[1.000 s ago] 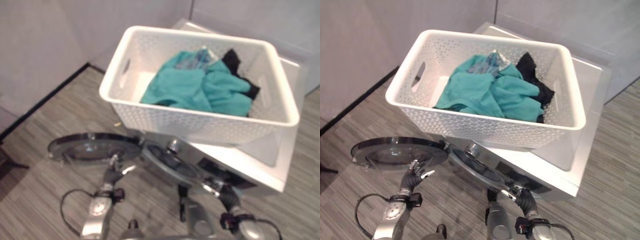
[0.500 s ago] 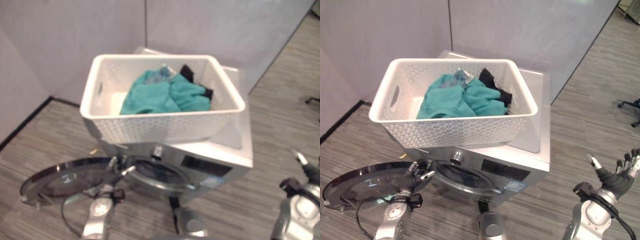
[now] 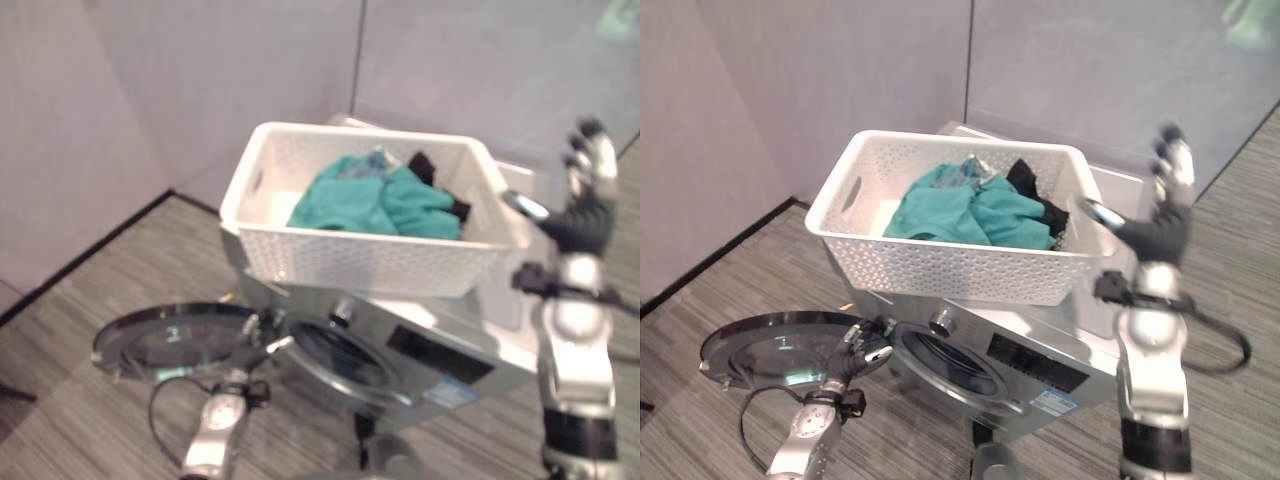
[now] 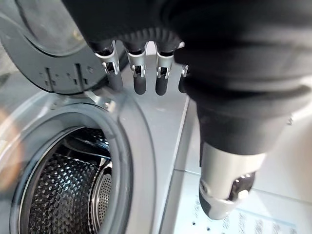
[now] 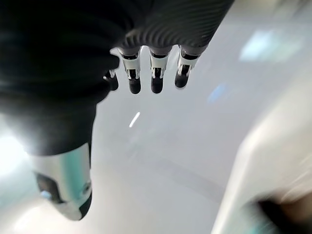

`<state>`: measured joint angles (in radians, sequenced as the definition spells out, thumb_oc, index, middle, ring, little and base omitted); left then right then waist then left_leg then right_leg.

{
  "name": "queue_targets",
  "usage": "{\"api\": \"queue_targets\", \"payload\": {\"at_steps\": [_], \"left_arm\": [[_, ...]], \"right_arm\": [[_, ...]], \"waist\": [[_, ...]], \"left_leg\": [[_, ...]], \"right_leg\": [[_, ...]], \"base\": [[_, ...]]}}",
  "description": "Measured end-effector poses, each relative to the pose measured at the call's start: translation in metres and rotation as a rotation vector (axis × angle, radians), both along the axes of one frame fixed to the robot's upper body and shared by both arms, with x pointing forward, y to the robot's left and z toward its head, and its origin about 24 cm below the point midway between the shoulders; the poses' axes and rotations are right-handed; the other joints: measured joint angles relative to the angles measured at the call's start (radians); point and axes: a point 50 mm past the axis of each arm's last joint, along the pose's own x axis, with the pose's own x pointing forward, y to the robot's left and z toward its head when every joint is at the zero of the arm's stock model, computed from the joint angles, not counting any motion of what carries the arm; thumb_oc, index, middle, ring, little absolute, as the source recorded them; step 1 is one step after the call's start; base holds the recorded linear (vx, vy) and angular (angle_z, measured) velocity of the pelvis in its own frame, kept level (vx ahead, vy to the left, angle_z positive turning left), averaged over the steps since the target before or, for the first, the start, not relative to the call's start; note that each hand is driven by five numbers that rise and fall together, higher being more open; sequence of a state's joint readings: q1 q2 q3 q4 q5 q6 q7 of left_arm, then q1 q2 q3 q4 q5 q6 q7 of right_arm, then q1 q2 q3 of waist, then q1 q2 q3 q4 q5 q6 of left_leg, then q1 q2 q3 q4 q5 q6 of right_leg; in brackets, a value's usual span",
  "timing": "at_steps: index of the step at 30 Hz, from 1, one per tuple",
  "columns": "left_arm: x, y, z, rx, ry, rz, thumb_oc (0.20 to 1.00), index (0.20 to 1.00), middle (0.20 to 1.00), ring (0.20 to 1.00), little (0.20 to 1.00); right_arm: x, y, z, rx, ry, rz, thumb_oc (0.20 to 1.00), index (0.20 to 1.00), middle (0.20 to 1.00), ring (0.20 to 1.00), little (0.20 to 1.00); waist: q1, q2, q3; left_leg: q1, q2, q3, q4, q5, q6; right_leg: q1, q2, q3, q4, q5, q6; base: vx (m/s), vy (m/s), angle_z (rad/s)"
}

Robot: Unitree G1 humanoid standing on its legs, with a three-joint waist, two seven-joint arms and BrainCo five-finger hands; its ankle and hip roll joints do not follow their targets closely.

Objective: Grab the laundry basket,head to the washer,open it,put in the laundry and shut it.

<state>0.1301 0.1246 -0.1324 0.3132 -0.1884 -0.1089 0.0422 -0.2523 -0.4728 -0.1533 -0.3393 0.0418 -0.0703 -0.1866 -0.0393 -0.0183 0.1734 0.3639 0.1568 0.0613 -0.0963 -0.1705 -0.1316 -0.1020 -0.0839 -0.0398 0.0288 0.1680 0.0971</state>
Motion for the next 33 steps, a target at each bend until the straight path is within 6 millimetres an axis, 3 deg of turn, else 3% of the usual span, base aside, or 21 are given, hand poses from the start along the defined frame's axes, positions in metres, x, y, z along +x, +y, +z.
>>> {"api": "queue_targets", "payload": {"at_steps": [4,7,14,17,18,20,23,27,33], "left_arm": [[-0.002,-0.002,-0.005,0.002,0.028,-0.010,1.000,1.000,1.000,1.000,1.000],[-0.002,-0.001,-0.005,0.001,0.030,-0.008,1.000,1.000,1.000,1.000,1.000],[-0.003,0.008,-0.005,0.008,0.031,0.017,1.000,1.000,1.000,1.000,1.000],[-0.002,0.010,-0.004,0.006,0.029,0.027,1.000,1.000,1.000,1.000,1.000],[-0.003,0.011,-0.004,0.005,0.027,0.030,1.000,1.000,1.000,1.000,1.000],[-0.006,0.014,-0.006,0.010,0.037,0.038,1.000,1.000,1.000,1.000,1.000],[-0.009,0.016,-0.007,0.016,0.048,0.040,1.000,1.000,1.000,1.000,1.000],[-0.006,0.010,-0.006,0.001,0.038,0.014,1.000,1.000,1.000,1.000,1.000],[-0.007,0.010,-0.007,-0.002,0.041,0.010,1.000,1.000,1.000,1.000,1.000]], "right_arm": [[0.010,0.021,0.033,-0.076,-0.089,0.096,1.000,1.000,1.000,1.000,1.000],[0.019,0.024,0.045,-0.163,-0.085,0.112,1.000,1.000,1.000,1.000,1.000],[0.050,-0.012,0.043,-0.398,0.156,-0.016,1.000,1.000,1.000,1.000,1.000],[0.046,-0.021,0.036,-0.469,0.218,-0.034,1.000,1.000,1.000,1.000,1.000],[0.035,-0.036,0.028,-0.542,0.285,-0.070,1.000,1.000,1.000,1.000,1.000],[0.030,-0.046,0.025,-0.557,0.316,-0.096,1.000,1.000,1.000,1.000,1.000],[0.026,-0.056,0.027,-0.557,0.323,-0.132,1.000,1.000,1.000,1.000,1.000],[0.036,-0.047,0.031,-0.556,0.323,-0.091,1.000,1.000,1.000,1.000,1.000],[0.058,-0.018,0.051,-0.652,0.292,-0.018,1.000,1.000,1.000,1.000,1.000]], "waist": [[0.035,-0.009,0.007],[0.038,-0.018,0.008],[0.027,-0.042,0.012],[0.024,-0.042,0.013],[0.024,-0.043,0.014],[0.016,-0.045,0.014],[-0.018,-0.044,0.015],[-0.026,-0.044,0.015],[-0.008,-0.046,0.013]], "left_leg": [[-0.014,0.009,-0.020,0.000,0.001,-0.003],[-0.014,0.009,-0.021,-0.001,0.001,-0.003],[-0.015,0.007,-0.021,-0.002,0.000,-0.002],[-0.016,0.008,-0.022,-0.002,0.000,-0.001],[-0.021,0.009,-0.034,-0.002,0.000,-0.001],[-0.022,0.008,-0.037,-0.002,0.000,-0.001],[-0.022,0.008,-0.035,-0.002,0.000,-0.001],[-0.016,0.009,-0.026,-0.002,0.000,0.000],[-0.016,0.010,-0.027,-0.002,0.000,-0.001]], "right_leg": [[-0.002,0.002,-0.022,0.001,0.002,-0.008],[-0.001,-0.001,-0.028,0.002,0.002,-0.008],[-0.001,-0.002,-0.031,0.000,0.001,-0.006],[-0.002,-0.002,-0.032,0.001,0.000,-0.006],[-0.002,-0.005,-0.041,0.002,-0.003,-0.004],[-0.002,-0.006,-0.041,0.001,-0.004,-0.004],[-0.004,-0.006,-0.040,0.001,-0.010,0.002],[-0.003,-0.002,-0.035,0.001,-0.010,0.000],[-0.001,-0.002,-0.038,0.001,-0.008,-0.002]], "base": [[0.02,-0.025,0.16],[0.00,-0.007,0.02],[0.00,0.000,0.00],[0.00,0.000,0.03],[-0.02,0.001,0.11],[-0.01,0.000,0.05],[-0.02,0.005,-0.02],[-0.01,0.005,-0.05],[0.00,0.004,0.01]]}}
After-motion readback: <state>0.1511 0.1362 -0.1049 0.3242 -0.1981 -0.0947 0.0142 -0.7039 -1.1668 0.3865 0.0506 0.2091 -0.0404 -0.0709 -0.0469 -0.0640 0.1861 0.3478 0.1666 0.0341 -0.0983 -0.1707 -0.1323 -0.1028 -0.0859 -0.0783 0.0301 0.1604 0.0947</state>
